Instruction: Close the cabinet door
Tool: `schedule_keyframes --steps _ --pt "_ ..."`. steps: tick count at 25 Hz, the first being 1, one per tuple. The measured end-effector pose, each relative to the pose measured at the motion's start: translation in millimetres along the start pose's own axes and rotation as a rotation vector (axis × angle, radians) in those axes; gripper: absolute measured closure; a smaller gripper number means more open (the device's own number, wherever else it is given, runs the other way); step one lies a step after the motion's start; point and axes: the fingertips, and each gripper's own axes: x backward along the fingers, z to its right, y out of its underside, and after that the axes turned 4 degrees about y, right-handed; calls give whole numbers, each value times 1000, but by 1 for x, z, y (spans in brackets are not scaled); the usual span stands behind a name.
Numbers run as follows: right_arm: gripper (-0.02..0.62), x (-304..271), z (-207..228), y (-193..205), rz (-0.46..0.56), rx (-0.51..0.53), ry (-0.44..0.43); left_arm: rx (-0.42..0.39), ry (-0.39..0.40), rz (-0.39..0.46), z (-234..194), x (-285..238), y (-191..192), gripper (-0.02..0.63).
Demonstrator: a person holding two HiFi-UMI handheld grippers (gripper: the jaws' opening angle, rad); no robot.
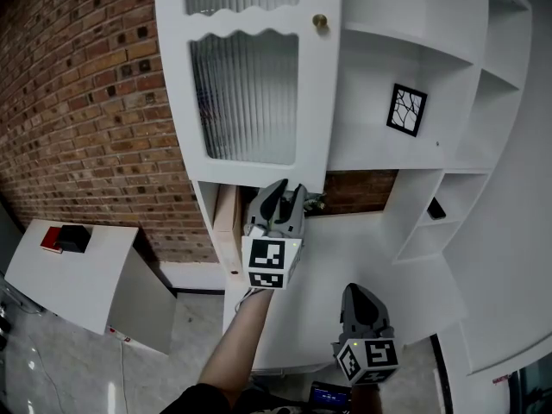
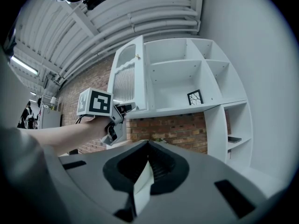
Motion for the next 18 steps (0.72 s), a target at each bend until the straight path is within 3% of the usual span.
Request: schedule_keyframes --steps 18 --pt "594 -24 0 5 -8 -10 18 -11 -2 4 -18 -24 10 540"
